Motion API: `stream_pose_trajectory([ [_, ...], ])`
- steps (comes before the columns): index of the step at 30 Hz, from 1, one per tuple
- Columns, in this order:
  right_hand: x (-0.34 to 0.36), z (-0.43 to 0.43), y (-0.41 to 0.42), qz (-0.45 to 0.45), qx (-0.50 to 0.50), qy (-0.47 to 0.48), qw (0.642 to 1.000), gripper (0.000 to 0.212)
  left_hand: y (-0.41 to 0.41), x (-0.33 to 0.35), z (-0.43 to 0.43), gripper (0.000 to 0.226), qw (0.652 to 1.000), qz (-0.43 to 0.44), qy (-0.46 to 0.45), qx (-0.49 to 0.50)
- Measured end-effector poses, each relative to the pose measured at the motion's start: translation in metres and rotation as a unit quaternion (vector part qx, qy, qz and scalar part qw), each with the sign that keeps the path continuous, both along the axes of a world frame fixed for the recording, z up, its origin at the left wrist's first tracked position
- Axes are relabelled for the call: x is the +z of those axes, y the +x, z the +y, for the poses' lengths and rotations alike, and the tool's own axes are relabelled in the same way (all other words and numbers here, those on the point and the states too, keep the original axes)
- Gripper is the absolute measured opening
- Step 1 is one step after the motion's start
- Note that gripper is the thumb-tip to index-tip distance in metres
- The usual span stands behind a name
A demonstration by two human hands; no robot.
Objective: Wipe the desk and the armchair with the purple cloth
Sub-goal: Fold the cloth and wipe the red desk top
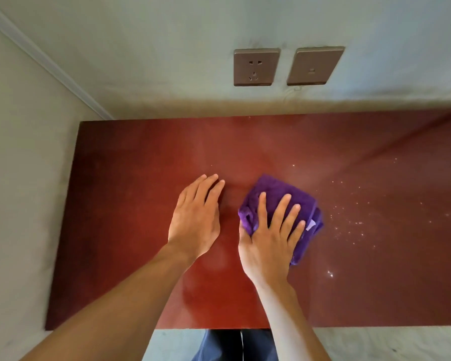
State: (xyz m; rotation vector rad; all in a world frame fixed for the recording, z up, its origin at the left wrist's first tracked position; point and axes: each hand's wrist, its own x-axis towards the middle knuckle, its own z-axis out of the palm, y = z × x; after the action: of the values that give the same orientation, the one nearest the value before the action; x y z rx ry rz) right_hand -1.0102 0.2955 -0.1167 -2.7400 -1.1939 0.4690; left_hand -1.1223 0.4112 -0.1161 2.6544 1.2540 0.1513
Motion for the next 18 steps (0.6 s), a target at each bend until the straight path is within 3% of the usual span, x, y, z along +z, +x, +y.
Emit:
stream_pose_trajectory([
  [5, -0.005, 0.086, 0.037, 0.017, -0.004, 0.017, 1.000, 0.074, -0.012, 0.004, 0.013, 0.057, 0.988, 0.113, -0.011, 0.108],
  [11, -0.008, 0.132, 0.039, 0.010, 0.050, 0.012, 0.999, 0.074, -0.014, 0.006, 0.021, 0.053, 0.988, 0.095, -0.026, 0.117],
  [18, -0.007, 0.109, 0.025, -0.026, 0.265, 0.050, 0.963, 0.072, -0.022, 0.005, 0.023, 0.051, 0.990, 0.093, -0.012, 0.101],
])
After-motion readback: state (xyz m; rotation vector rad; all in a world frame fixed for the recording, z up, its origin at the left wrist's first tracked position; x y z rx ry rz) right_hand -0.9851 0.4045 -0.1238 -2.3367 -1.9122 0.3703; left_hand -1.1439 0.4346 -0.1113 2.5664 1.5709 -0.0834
